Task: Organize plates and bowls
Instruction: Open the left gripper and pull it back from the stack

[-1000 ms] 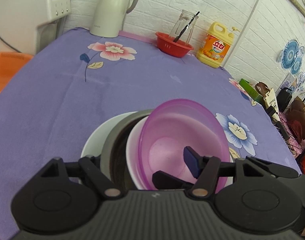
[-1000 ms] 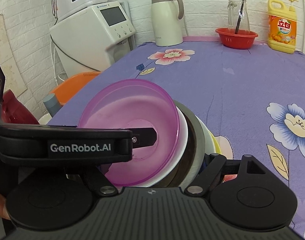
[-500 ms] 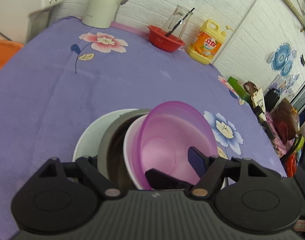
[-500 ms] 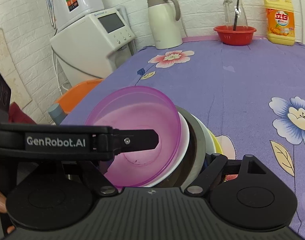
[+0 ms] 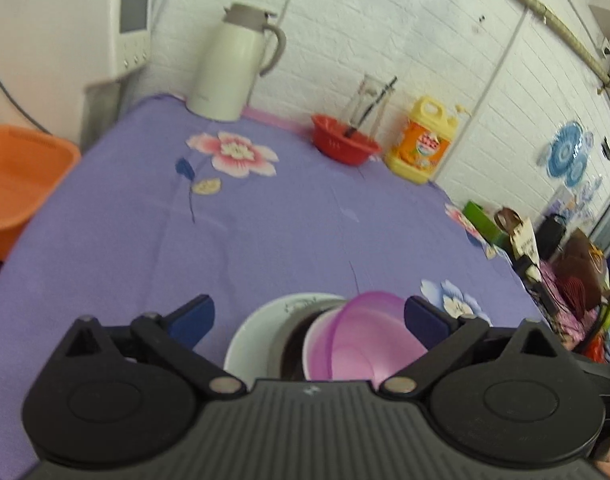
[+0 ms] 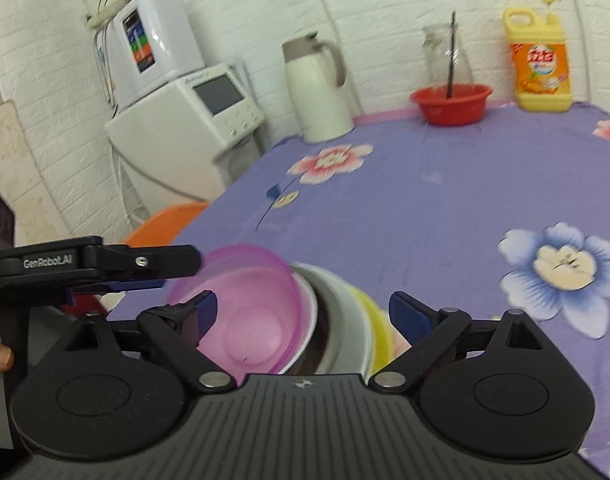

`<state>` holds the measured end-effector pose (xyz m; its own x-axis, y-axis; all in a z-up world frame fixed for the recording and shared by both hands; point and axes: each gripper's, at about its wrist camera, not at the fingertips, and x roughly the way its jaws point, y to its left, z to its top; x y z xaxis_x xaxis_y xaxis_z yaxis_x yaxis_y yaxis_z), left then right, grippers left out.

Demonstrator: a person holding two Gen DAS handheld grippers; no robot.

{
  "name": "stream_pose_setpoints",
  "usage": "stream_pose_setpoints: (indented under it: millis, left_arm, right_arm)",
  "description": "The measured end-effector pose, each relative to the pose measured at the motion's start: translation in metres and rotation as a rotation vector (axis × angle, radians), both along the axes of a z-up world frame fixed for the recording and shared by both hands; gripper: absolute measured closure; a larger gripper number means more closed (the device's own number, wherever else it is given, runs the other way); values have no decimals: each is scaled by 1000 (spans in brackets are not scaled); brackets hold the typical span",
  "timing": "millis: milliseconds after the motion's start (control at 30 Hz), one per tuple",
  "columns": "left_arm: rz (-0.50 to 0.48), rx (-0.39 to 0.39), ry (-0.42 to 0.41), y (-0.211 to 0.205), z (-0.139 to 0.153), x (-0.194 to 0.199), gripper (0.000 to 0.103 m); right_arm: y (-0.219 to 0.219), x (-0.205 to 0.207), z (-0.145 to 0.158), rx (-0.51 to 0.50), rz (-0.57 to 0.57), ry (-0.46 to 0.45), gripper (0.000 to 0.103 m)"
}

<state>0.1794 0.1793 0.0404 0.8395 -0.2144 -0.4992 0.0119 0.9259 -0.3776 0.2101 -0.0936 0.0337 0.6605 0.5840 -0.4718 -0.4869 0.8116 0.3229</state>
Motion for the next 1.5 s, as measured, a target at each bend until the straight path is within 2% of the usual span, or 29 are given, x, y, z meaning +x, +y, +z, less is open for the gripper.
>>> stream_pose_setpoints:
  millis: [267, 333, 533, 733, 1000, 1133, 1333, 1500]
  left_arm:
    - [153, 50, -25, -7, -3, -17, 3]
    - [167, 59, -39, -14, -1, -22, 3]
    - [177, 151, -131, -52, 7, -57, 3]
    - [202, 249, -221, -92, -3, -100, 2]
    - [223, 376, -164, -128, -19, -123, 2]
    - [204, 374, -165, -138, -25, -134, 2]
    - [181, 408, -141, -155, -40, -148, 2]
    - [170, 386, -149, -159, -46, -170, 2]
  right_arm:
    - [-24, -1, -15, 8, -97, 62, 0]
    - [-28, -7, -14, 10, -111, 58, 0]
    - [-40, -41, -8, 25, -135, -11, 0]
    - [-59, -82, -24, 16, -176, -22, 0]
    - [-83, -118, -32, 54, -236, -43, 0]
    - [-85, -131, -34, 43, -264, -67, 0]
    - [-83, -143, -53, 2, -274, -27, 0]
    - [-89, -161, -64, -7, -284, -11, 0]
